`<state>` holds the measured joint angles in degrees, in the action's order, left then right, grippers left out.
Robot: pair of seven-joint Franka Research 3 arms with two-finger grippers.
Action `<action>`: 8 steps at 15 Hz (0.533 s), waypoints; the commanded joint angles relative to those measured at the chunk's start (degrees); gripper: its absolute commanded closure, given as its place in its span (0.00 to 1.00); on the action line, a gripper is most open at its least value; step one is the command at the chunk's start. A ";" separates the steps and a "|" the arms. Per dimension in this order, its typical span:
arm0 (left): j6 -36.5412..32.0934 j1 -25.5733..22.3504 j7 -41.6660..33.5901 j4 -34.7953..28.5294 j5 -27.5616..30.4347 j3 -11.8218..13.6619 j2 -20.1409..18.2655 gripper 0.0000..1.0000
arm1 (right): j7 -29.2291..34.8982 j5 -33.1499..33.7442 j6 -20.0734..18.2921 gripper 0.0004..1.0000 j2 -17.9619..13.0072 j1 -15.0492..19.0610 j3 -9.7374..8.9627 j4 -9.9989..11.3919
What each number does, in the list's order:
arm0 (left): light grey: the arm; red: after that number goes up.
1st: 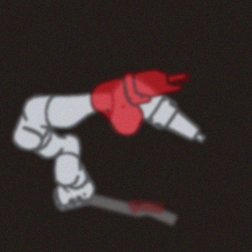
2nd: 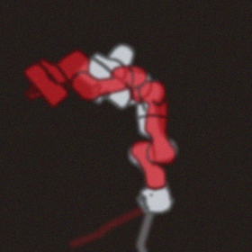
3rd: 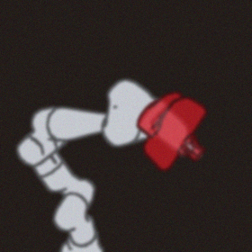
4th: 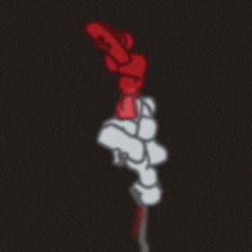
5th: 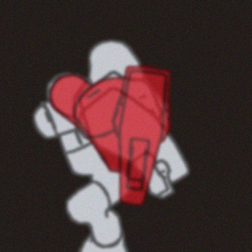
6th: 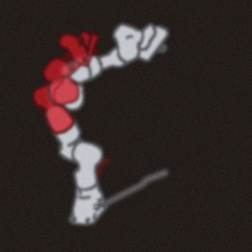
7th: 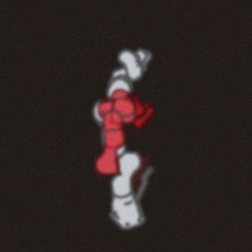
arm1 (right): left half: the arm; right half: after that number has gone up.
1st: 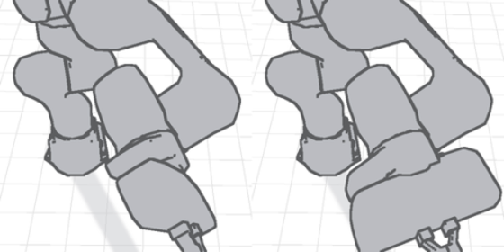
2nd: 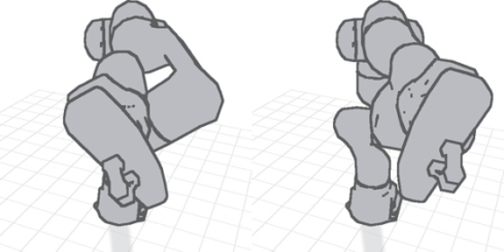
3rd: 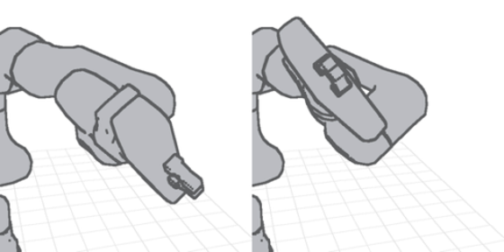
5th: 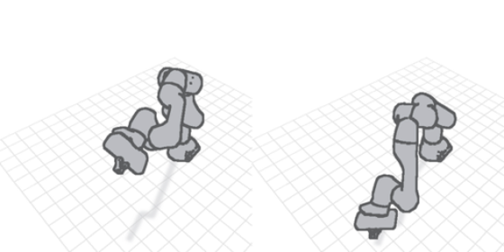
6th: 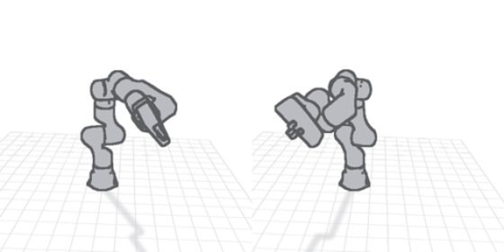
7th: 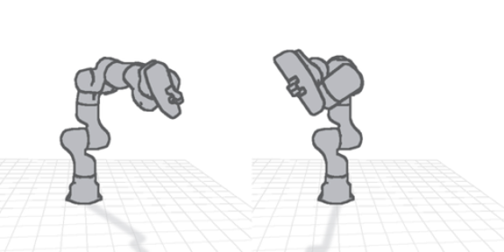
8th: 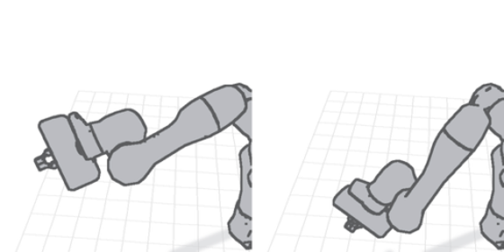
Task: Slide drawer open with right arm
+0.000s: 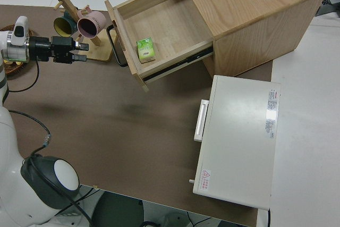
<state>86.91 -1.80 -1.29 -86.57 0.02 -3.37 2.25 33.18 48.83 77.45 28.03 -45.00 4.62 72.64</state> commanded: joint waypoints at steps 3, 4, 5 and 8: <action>-1.13 -0.31 -0.56 1.49 -0.98 -0.40 0.65 0.01 | -4.69 -14.09 4.29 0.01 -9.47 7.02 -0.31 0.40; -1.13 -0.31 -0.56 1.40 -0.98 -0.40 0.65 0.01 | -4.96 -15.51 4.29 0.01 -10.79 7.81 -0.31 0.40; -1.13 -0.31 -0.56 1.49 -0.98 -0.40 0.74 0.01 | -4.96 -16.91 4.29 0.01 -12.11 8.52 -0.40 0.49; -1.13 -0.31 -0.56 1.49 -0.98 -0.40 0.65 0.01 | -5.14 -22.88 4.29 0.01 -15.89 11.41 -0.49 0.93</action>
<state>86.91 -1.80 -1.28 -86.57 0.02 -3.37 2.25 28.95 31.49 80.43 16.12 -36.72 4.95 71.85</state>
